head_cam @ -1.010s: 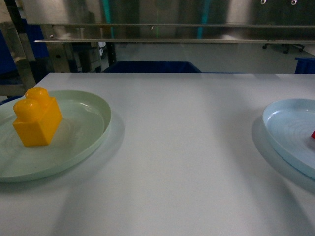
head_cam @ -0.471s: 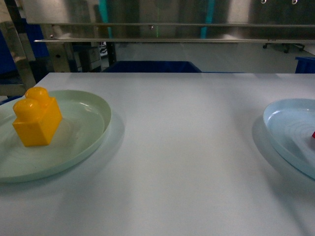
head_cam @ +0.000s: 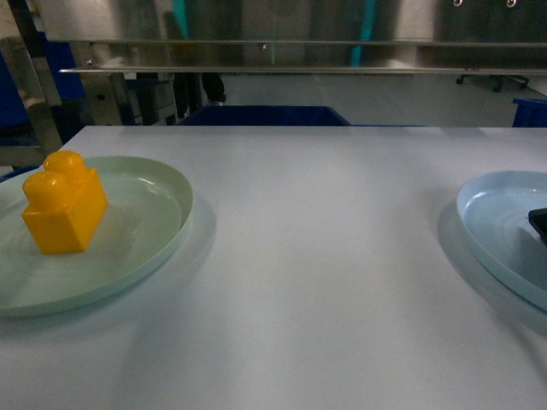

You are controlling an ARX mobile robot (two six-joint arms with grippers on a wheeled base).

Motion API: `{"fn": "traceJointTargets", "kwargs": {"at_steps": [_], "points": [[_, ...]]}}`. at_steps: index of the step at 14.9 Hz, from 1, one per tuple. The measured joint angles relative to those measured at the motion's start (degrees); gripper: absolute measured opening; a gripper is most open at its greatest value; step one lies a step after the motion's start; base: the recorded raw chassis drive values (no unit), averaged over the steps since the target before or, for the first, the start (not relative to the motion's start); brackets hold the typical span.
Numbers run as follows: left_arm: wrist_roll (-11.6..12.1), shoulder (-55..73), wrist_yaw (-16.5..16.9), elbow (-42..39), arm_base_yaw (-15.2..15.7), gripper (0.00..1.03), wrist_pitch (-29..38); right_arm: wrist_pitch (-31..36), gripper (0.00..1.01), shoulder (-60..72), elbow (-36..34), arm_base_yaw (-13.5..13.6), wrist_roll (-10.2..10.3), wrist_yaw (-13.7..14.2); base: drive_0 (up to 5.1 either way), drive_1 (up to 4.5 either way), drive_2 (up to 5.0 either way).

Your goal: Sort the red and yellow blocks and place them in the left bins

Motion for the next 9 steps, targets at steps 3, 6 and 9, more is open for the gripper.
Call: {"fn": "traceJointTargets", "kwargs": {"at_steps": [3, 6, 9], "points": [[0.0, 0.0, 0.1, -0.2, 0.0, 0.98, 0.0, 2.5, 0.69, 0.7, -1.1, 0.7, -1.0, 0.4, 0.0, 0.00, 0.0], [0.0, 0.3, -0.7, -1.4, -0.2, 0.98, 1.9, 5.4, 0.38, 1.8, -1.9, 0.7, -1.9, 0.7, 0.0, 0.00, 0.0], [0.0, 1.1, -0.7, -1.5, -0.4, 0.98, 2.1, 8.9, 0.29, 2.5, -3.1, 0.6, -2.2, 0.1, 0.0, 0.00, 0.0]]}}
